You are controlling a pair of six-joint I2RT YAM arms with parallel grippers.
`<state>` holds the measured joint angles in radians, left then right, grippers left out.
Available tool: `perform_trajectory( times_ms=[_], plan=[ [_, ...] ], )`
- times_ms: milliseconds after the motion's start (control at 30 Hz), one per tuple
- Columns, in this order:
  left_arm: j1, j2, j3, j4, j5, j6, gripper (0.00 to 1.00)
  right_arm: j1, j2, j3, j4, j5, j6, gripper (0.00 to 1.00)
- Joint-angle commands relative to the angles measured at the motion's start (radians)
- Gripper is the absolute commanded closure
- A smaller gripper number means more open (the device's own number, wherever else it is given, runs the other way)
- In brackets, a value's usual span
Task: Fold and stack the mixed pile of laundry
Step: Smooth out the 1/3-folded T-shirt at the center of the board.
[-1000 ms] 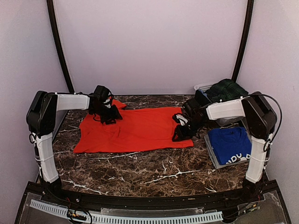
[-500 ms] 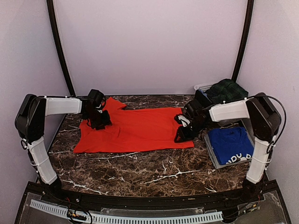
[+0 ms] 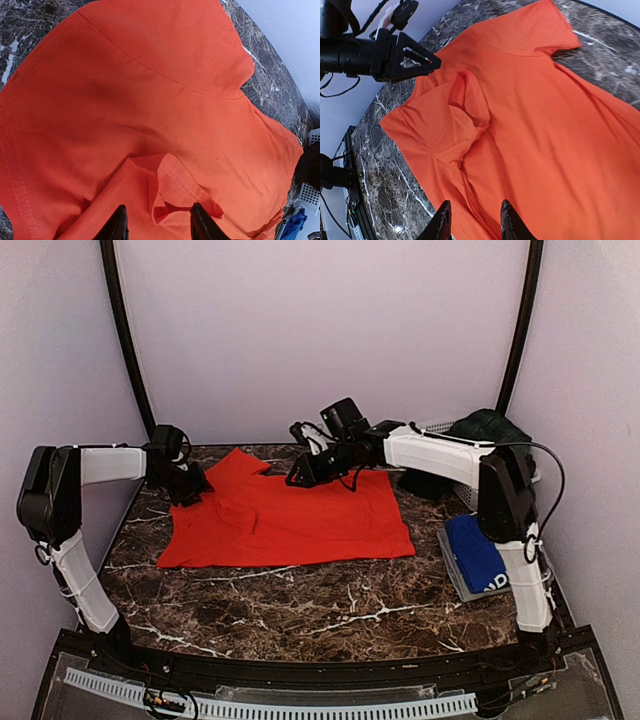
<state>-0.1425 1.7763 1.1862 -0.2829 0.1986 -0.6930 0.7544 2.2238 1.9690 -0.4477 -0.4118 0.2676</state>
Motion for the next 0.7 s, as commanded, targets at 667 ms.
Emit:
perform_trajectory(
  times_ms=[667],
  plan=[
    [0.006,0.088,0.067,0.051,0.097,0.011,0.61,0.107,0.510,0.608,-0.058,-0.040,0.099,0.57]
  ],
)
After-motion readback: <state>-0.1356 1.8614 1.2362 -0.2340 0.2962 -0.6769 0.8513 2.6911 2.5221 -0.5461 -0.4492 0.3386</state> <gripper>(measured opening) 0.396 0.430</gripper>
